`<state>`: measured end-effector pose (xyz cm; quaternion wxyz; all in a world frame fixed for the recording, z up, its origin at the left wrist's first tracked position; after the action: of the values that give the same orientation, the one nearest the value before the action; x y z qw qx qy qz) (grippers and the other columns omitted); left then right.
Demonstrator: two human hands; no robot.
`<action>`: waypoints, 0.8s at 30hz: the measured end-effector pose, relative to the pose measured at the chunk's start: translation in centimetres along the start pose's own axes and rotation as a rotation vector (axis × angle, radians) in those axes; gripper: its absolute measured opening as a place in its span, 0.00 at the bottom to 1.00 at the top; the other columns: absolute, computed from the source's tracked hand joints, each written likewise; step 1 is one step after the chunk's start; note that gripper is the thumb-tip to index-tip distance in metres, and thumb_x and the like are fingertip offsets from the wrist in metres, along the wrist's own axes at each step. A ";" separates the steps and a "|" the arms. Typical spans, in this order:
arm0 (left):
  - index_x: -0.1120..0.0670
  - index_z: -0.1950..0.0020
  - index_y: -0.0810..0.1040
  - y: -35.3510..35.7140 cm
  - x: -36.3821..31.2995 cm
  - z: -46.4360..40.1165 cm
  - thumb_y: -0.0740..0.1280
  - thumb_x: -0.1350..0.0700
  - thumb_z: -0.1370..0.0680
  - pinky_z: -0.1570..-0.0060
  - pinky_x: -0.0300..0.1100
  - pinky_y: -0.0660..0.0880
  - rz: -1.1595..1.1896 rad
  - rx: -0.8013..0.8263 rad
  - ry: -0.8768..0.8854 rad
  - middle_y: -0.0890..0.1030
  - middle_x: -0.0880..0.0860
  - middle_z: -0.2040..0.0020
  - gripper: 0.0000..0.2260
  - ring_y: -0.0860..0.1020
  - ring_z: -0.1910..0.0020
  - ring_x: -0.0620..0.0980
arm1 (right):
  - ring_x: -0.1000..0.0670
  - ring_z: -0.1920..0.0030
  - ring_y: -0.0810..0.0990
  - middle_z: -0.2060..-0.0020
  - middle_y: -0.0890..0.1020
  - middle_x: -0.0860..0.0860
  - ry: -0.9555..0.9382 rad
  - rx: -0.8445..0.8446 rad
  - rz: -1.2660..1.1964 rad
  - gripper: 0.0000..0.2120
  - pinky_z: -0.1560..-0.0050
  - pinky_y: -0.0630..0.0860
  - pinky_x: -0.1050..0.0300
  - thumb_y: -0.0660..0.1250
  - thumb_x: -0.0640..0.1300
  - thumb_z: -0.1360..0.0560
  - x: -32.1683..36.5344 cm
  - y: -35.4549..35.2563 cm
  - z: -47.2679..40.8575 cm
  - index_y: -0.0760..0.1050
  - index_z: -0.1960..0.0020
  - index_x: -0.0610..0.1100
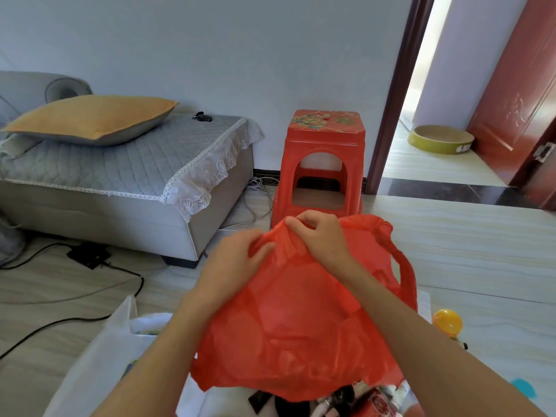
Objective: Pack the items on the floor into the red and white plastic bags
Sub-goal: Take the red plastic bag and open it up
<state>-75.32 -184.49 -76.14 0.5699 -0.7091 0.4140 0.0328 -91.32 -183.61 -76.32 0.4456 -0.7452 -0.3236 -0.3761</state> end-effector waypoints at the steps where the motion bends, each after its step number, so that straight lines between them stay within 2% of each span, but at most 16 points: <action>1: 0.54 0.60 0.75 0.2 0.2 -0.1 0.64 0.52 0.23 0.59 0.41 0.69 0.024 -0.006 -0.021 0.77 0.47 0.65 0.08 0.74 0.64 0.44 | 0.58 0.64 0.76 0.66 0.80 0.52 -0.013 -0.009 -0.038 0.05 0.58 0.70 0.64 0.69 0.43 0.27 0.3 0.0 0.0 0.79 0.60 0.43; 3: 0.55 0.63 0.76 0.0 1.1 -0.5 0.62 0.55 0.22 0.61 0.37 0.66 0.112 -0.031 -0.097 0.78 0.46 0.68 0.10 0.73 0.68 0.39 | 0.54 0.59 0.78 0.62 0.80 0.53 -0.098 -0.057 0.005 0.02 0.53 0.71 0.63 0.68 0.42 0.27 0.6 -0.4 0.0 0.79 0.55 0.44; 4: 0.55 0.63 0.76 -0.4 1.4 -0.5 0.62 0.57 0.22 0.61 0.36 0.64 0.131 -0.040 -0.134 0.77 0.46 0.69 0.10 0.73 0.69 0.39 | 0.52 0.56 0.78 0.59 0.80 0.51 -0.171 -0.092 0.094 0.05 0.51 0.70 0.62 0.68 0.43 0.27 0.5 -0.8 0.0 0.78 0.52 0.43; 7: 0.57 0.54 0.78 -1.4 2.6 -0.3 0.61 0.61 0.22 0.61 0.34 0.62 0.175 -0.110 -0.224 0.77 0.49 0.66 0.07 0.74 0.64 0.46 | 0.47 0.44 0.76 0.48 0.81 0.48 -0.285 -0.127 0.395 0.14 0.42 0.65 0.59 0.65 0.48 0.27 -0.7 -2.3 0.3 0.77 0.44 0.44; 9: 0.55 0.51 0.79 -2.2 3.4 -0.1 0.61 0.62 0.22 0.57 0.37 0.66 0.216 -0.163 -0.247 0.79 0.51 0.61 0.08 0.75 0.59 0.49 | 0.47 0.36 0.72 0.40 0.78 0.48 -0.190 -0.057 0.550 0.19 0.36 0.62 0.53 0.65 0.52 0.26 -2.4 -3.4 0.4 0.73 0.37 0.47; 11: 0.51 0.55 0.78 -2.7 3.7 0.1 0.62 0.62 0.22 0.54 0.40 0.71 0.289 -0.137 -0.229 0.80 0.48 0.63 0.08 0.76 0.61 0.46 | 0.48 0.31 0.67 0.33 0.72 0.50 -0.110 0.051 0.678 0.26 0.31 0.58 0.44 0.65 0.56 0.26 -4.0 -4.1 0.8 0.67 0.31 0.50; 14: 0.47 0.60 0.78 -2.8 3.0 0.5 0.64 0.54 0.26 0.58 0.29 0.70 0.407 -0.045 -0.167 0.80 0.40 0.66 0.05 0.75 0.64 0.36 | 0.50 0.27 0.58 0.28 0.64 0.52 -0.126 0.168 0.811 0.35 0.30 0.56 0.40 0.63 0.64 0.29 -4.4 -3.8 1.1 0.57 0.26 0.53; 16: 0.49 0.61 0.79 -2.9 2.4 0.6 0.65 0.53 0.27 0.59 0.29 0.70 0.452 -0.033 -0.131 0.80 0.42 0.67 0.05 0.75 0.64 0.37 | 0.51 0.25 0.54 0.26 0.60 0.53 -0.149 0.206 0.861 0.42 0.30 0.53 0.37 0.58 0.73 0.34 -3.9 -3.0 1.0 0.53 0.26 0.56; 18: 0.51 0.62 0.80 -3.2 1.8 0.7 0.67 0.58 0.24 0.60 0.28 0.71 0.539 -0.064 -0.130 0.80 0.44 0.69 0.07 0.75 0.66 0.37 | 0.51 0.24 0.51 0.25 0.58 0.54 -0.171 0.240 0.880 0.47 0.30 0.49 0.33 0.48 0.78 0.40 -3.4 -2.2 1.0 0.53 0.26 0.58; 19: 0.51 0.62 0.81 -3.4 1.7 0.7 0.66 0.59 0.24 0.61 0.27 0.71 0.591 -0.086 -0.142 0.80 0.43 0.70 0.08 0.75 0.67 0.37 | 0.51 0.24 0.49 0.25 0.58 0.54 -0.177 0.265 0.880 0.47 0.31 0.47 0.31 0.47 0.78 0.41 -3.3 -1.9 1.0 0.54 0.26 0.58; 20: 0.50 0.62 0.80 -3.5 1.7 0.6 0.66 0.60 0.24 0.61 0.28 0.70 0.638 -0.103 -0.156 0.80 0.43 0.70 0.09 0.75 0.67 0.36 | 0.51 0.24 0.48 0.25 0.57 0.54 -0.179 0.292 0.875 0.45 0.31 0.45 0.30 0.49 0.78 0.39 -3.3 -1.8 1.1 0.56 0.27 0.58; 22: 0.50 0.64 0.80 -3.9 1.9 0.7 0.65 0.59 0.24 0.60 0.33 0.70 0.702 -0.114 -0.177 0.78 0.44 0.70 0.11 0.74 0.66 0.39 | 0.50 0.24 0.48 0.25 0.58 0.54 -0.175 0.323 0.875 0.38 0.31 0.43 0.31 0.57 0.73 0.34 -3.3 -1.7 1.1 0.57 0.27 0.59; 24: 0.52 0.64 0.80 -4.1 2.4 0.8 0.63 0.59 0.23 0.58 0.38 0.68 0.782 -0.133 -0.210 0.77 0.45 0.67 0.11 0.73 0.63 0.43 | 0.51 0.24 0.50 0.26 0.59 0.55 -0.189 0.327 0.884 0.36 0.30 0.44 0.31 0.60 0.69 0.31 -3.3 -1.7 1.1 0.57 0.27 0.58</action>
<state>-70.85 -185.17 -74.49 0.5065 -0.5264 0.5888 0.3460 -94.08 -182.47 -78.78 0.6427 -0.7625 -0.0697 -0.0252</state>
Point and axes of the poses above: each hand's wrist, its own z-axis away from the middle knuckle, its own y-axis out of the palm, x = y × z, the point moved 1 cm from there along -z, towards the middle knuckle
